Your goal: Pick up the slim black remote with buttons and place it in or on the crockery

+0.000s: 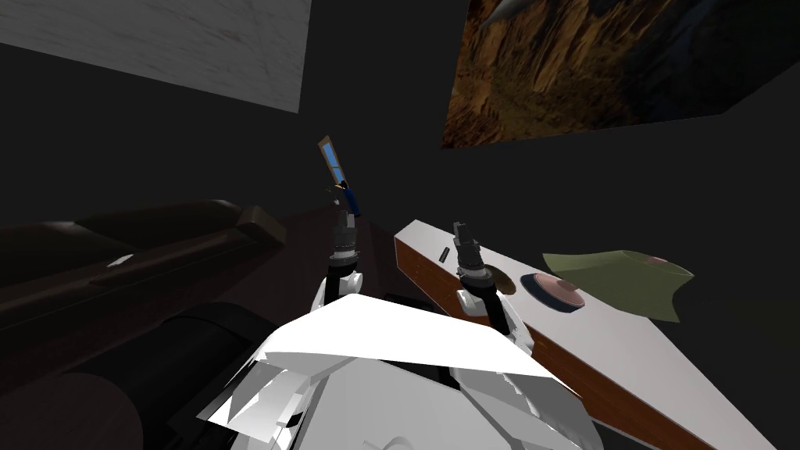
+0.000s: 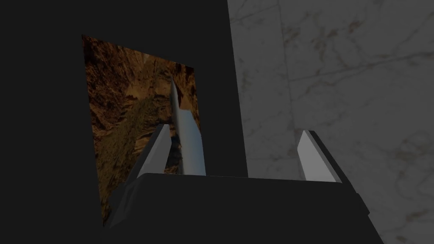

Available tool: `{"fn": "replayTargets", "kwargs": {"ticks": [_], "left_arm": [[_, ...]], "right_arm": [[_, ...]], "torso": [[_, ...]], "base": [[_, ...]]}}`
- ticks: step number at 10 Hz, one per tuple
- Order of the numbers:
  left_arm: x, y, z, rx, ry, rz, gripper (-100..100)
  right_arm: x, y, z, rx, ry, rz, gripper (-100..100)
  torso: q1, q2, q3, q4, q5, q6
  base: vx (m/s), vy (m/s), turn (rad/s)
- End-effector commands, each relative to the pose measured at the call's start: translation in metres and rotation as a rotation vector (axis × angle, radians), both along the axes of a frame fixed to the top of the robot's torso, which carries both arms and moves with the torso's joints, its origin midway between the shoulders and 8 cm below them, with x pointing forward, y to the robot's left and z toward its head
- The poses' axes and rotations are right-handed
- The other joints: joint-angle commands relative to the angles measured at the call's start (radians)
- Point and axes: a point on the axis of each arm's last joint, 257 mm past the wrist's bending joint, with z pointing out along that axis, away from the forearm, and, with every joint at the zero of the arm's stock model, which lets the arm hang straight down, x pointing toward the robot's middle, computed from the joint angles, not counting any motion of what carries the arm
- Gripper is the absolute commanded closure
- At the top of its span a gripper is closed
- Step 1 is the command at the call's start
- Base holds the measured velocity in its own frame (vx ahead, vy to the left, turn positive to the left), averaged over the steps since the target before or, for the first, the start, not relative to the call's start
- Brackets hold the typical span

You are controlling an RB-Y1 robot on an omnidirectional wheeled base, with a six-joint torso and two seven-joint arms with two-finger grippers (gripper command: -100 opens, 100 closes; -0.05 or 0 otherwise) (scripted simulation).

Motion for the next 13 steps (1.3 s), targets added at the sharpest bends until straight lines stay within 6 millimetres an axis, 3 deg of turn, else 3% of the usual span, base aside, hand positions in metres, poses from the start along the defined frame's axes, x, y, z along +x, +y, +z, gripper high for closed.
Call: {"fn": "replayTargets", "kwargs": {"ticks": [1, 2, 4, 5, 6, 7, 8, 9, 10, 11, 12, 13], "left_arm": [[0.000, 0.000, 0.000, 0.000, 0.000, 0.000, 0], [0.000, 0.000, 0.000, 0.000, 0.000, 0.000, 0], [0.000, 0.000, 0.000, 0.000, 0.000, 0.000, 0], [0.000, 0.000, 0.000, 0.000, 0.000, 0.000, 0], [0.000, 0.000, 0.000, 0.000, 0.000, 0.000, 0], [0.000, 0.000, 0.000, 0.000, 0.000, 0.000, 0], [0.000, 0.000, 0.000, 0.000, 0.000, 0.000, 0], [0.000, 0.000, 0.000, 0.000, 0.000, 0.000, 0], [0.000, 0.000, 0.000, 0.000, 0.000, 0.000, 0], [0.000, 0.000, 0.000, 0.000, 0.000, 0.000, 0], [0.000, 0.000, 0.000, 0.000, 0.000, 0.000, 0], [0.000, 0.000, 0.000, 0.000, 0.000, 0.000, 0]], "right_arm": [[-0.002, 0.026, -0.012, -0.095, -0.037, 0.033, -100], [-0.001, 0.026, -0.016, -0.112, -0.030, 0.036, -100], [-0.006, 0.058, -0.044, -0.257, -0.073, 0.074, -100], [-0.008, 0.061, -0.048, -0.269, -0.068, 0.090, -100], [-0.012, 0.075, -0.067, -0.350, -0.091, 0.111, -100], [-0.013, 0.077, -0.068, -0.353, -0.088, 0.118, -100], [-0.019, 0.092, -0.089, -0.435, -0.111, 0.147, -100], [-0.019, 0.091, -0.091, -0.440, -0.109, 0.148, -100], [-0.027, 0.104, -0.111, -0.525, -0.142, 0.181, -100], [-0.025, 0.103, -0.116, -0.531, -0.130, 0.178, -100], [-0.031, 0.113, -0.142, -0.618, -0.152, 0.209, -100], [-0.031, 0.112, -0.143, -0.624, -0.152, 0.210, -100]], "torso": [[0.000, 0.000, 0.000, 0.000, 0.000, 0.000], [0.000, 0.000, 0.000, 0.000, 0.000, 0.000], [-0.001, 0.000, 0.000, 0.000, 0.000, 0.000], [0.000, -0.001, 0.000, 0.000, 0.000, 0.000], [0.000, -0.001, 0.000, 0.000, 0.000, 0.000], [0.000, -0.001, -0.001, 0.000, 0.000, 0.000], [0.000, -0.001, -0.001, 0.000, 0.000, 0.001], [0.000, -0.001, -0.001, 0.000, 0.000, 0.000], [0.000, -0.001, -0.001, 0.000, 0.000, 0.001], [0.000, -0.002, -0.001, 0.000, 0.000, 0.000], [0.000, -0.002, -0.001, 0.000, 0.000, 0.001], [0.000, -0.002, -0.001, 0.000, 0.000, 0.000]], "base": [[-0.025, 0.005, 0.170], [-0.017, 0.001, 0.050], [-0.012, 0.006, 0.142], [-0.005, 0.001, 0.055], [0.000, 0.007, 0.114], [0.002, 0.006, 0.075], [0.007, 0.012, 0.129], [0.008, 0.007, 0.072], [0.010, 0.013, 0.126], [0.011, 0.009, 0.071], [0.017, 0.011, 0.157], [0.018, 0.008, 0.069]]}}
